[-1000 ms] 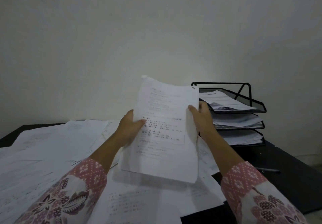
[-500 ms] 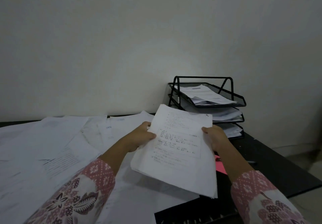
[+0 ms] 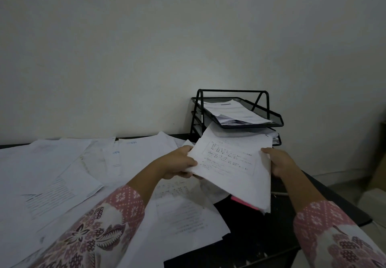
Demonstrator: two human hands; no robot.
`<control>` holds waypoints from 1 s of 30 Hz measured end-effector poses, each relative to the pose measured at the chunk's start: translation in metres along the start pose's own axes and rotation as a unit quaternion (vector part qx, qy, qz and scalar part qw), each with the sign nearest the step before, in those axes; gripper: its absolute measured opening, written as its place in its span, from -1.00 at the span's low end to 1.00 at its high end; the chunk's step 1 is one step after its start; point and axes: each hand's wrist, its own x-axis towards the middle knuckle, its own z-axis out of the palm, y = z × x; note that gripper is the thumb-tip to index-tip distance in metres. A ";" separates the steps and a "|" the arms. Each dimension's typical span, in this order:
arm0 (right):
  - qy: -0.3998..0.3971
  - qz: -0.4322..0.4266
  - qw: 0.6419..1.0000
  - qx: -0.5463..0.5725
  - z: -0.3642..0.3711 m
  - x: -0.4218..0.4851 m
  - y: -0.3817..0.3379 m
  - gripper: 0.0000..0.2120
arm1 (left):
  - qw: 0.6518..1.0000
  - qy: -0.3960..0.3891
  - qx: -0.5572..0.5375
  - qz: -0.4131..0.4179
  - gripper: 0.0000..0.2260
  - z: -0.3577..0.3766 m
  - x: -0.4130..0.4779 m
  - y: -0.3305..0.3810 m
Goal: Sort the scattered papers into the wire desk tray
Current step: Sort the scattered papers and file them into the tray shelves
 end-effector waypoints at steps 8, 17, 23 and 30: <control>-0.054 0.022 0.998 -0.010 -0.022 -0.006 -0.002 -0.95 | 0.990 0.089 -0.112 0.002 -0.66 0.044 0.039 0.018; -0.004 -0.005 0.979 0.203 -0.020 0.001 0.009 -0.91 | 0.978 0.131 -0.161 -0.002 -0.76 0.071 0.062 0.036; -0.003 -0.032 0.983 0.180 0.007 0.006 0.019 -0.79 | 0.977 0.196 -0.026 0.078 -0.78 0.067 0.083 0.022; 0.024 -0.091 0.981 0.171 0.013 0.027 -0.002 -0.75 | 0.919 0.261 0.284 0.081 -0.72 0.018 0.067 -0.056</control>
